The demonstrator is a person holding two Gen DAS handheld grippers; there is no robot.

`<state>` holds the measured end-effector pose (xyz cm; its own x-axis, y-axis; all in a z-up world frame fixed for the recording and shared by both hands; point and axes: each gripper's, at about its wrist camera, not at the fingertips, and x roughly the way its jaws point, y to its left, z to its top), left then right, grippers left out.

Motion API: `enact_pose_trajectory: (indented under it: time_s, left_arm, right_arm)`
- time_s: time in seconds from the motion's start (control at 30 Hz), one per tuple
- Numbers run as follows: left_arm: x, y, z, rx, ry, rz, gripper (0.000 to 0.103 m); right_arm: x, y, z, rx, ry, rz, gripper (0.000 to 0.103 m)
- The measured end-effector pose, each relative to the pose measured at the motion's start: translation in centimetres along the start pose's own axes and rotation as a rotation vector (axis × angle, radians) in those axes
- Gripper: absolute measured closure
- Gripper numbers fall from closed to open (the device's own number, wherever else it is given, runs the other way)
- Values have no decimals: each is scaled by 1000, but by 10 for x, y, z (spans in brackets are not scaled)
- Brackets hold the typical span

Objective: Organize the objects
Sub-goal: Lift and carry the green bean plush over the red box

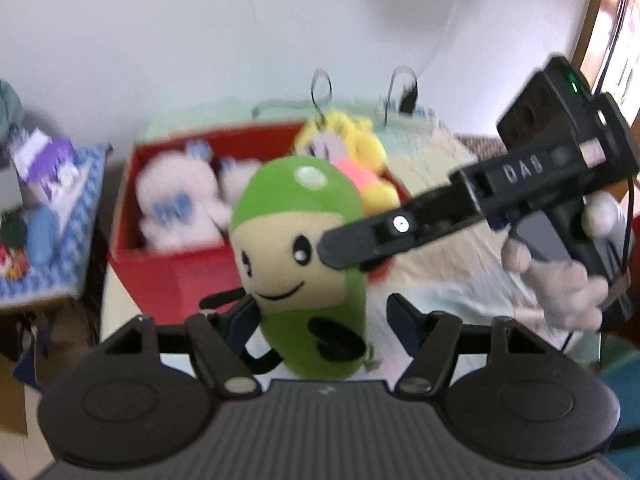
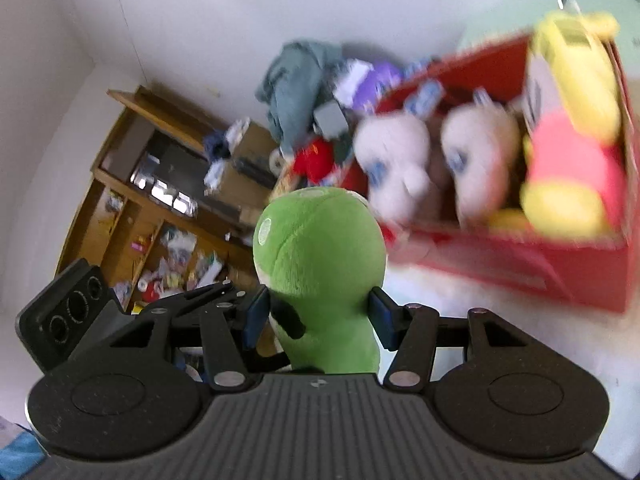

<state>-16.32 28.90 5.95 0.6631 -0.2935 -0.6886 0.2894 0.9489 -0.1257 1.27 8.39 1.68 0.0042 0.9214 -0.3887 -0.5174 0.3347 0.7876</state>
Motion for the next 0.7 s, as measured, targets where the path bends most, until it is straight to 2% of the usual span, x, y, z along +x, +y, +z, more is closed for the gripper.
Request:
enact_pose_trajectory:
  time_s: [0.17, 0.3, 0.43, 0.53, 0.7]
  left_arm:
    - [7, 24, 33, 26, -83, -19, 34]
    - [26, 36, 60, 43, -116, -60, 34]
    - [56, 41, 80, 49, -108, -122, 34]
    - [84, 42, 86, 43, -62, -170, 34]
    - [114, 41, 76, 68, 3, -177, 34]
  right_arm:
    - [4, 11, 18, -24, -124, -56, 46]
    - [8, 15, 32, -30, -232, -134, 47]
    - [4, 3, 43, -26, -332, -238, 47]
    - [7, -9, 49, -18, -353, -332, 47]
    - [22, -33, 52, 13, -344, -416, 48]
